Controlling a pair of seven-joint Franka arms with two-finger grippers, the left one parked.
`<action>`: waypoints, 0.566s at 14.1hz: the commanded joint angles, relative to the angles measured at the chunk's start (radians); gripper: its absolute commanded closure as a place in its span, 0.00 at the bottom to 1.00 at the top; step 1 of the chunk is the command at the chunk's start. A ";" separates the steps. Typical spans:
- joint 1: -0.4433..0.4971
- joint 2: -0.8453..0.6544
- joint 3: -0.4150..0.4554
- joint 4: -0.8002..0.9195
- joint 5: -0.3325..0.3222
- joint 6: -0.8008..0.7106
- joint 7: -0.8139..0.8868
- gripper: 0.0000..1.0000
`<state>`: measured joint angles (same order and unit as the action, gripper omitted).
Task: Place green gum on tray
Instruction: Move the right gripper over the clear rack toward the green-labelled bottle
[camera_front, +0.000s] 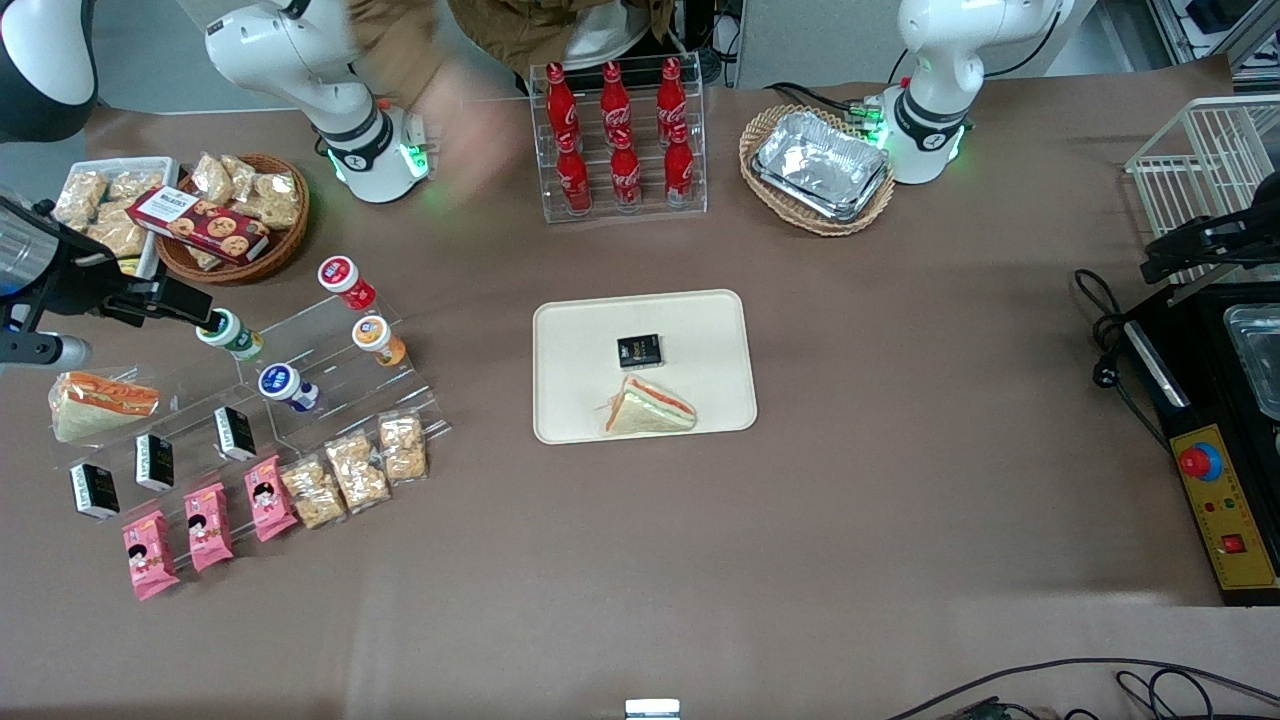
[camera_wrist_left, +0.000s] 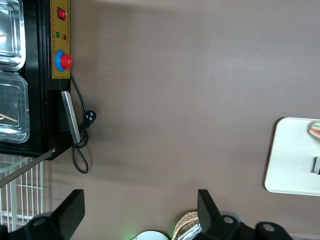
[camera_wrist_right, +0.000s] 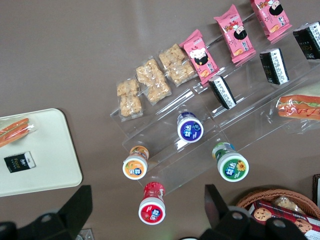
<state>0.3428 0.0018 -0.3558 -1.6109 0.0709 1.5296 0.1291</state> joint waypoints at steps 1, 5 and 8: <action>-0.007 0.015 -0.002 0.035 -0.013 -0.022 -0.011 0.00; -0.008 0.012 -0.003 0.035 -0.011 -0.026 -0.009 0.00; -0.008 0.006 -0.003 0.023 -0.008 -0.038 -0.013 0.00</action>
<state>0.3427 0.0017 -0.3588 -1.6090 0.0708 1.5288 0.1291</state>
